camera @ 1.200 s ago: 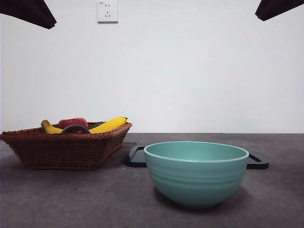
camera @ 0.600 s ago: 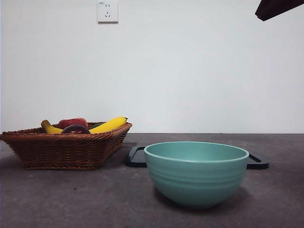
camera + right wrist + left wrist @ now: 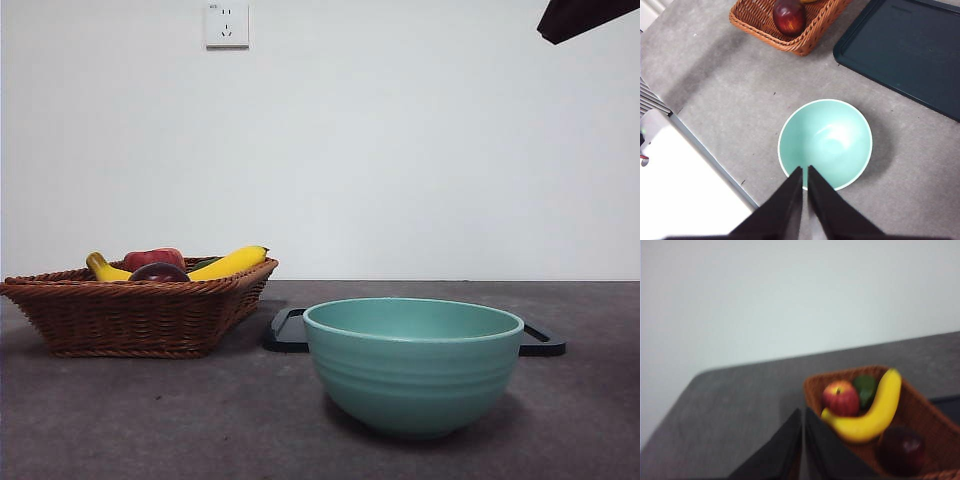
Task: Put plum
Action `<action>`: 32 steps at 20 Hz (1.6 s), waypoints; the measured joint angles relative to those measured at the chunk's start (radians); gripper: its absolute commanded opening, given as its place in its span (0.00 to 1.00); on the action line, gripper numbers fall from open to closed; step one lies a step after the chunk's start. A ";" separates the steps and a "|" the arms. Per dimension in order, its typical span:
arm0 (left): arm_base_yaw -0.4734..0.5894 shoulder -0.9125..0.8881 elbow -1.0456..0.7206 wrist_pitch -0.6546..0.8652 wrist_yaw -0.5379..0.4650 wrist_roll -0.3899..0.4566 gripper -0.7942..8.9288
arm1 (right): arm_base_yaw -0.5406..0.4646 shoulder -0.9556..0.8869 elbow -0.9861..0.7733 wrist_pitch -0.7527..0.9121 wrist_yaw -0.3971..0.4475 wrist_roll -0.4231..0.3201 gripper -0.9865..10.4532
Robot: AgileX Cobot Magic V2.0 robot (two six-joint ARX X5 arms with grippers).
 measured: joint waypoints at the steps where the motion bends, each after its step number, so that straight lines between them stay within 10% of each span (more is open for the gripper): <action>1: 0.005 -0.027 -0.038 0.000 -0.013 -0.011 0.09 | 0.000 0.000 0.000 0.000 0.000 0.000 0.09; 32: 0.012 -0.176 -0.245 -0.084 -0.065 -0.047 0.09 | 0.000 0.000 0.000 0.000 0.000 0.000 0.09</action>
